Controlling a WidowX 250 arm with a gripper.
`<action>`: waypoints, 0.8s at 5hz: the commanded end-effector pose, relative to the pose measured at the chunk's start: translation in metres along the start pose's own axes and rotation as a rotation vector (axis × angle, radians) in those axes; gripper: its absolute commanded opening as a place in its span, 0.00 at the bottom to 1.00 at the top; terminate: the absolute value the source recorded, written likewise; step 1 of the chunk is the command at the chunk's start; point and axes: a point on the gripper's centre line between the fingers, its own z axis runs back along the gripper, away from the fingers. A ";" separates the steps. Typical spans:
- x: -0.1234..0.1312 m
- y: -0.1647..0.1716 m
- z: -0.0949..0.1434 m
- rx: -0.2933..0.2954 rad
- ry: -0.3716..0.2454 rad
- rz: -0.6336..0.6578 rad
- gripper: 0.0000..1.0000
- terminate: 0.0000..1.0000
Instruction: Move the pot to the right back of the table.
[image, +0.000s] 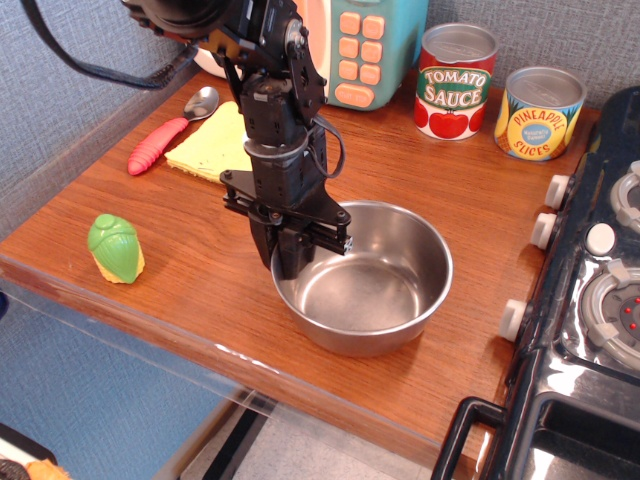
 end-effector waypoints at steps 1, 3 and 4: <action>0.005 -0.005 0.038 -0.036 -0.081 -0.066 0.00 0.00; 0.070 -0.003 0.087 -0.112 -0.192 0.031 0.00 0.00; 0.116 0.022 0.095 -0.120 -0.230 0.170 0.00 0.00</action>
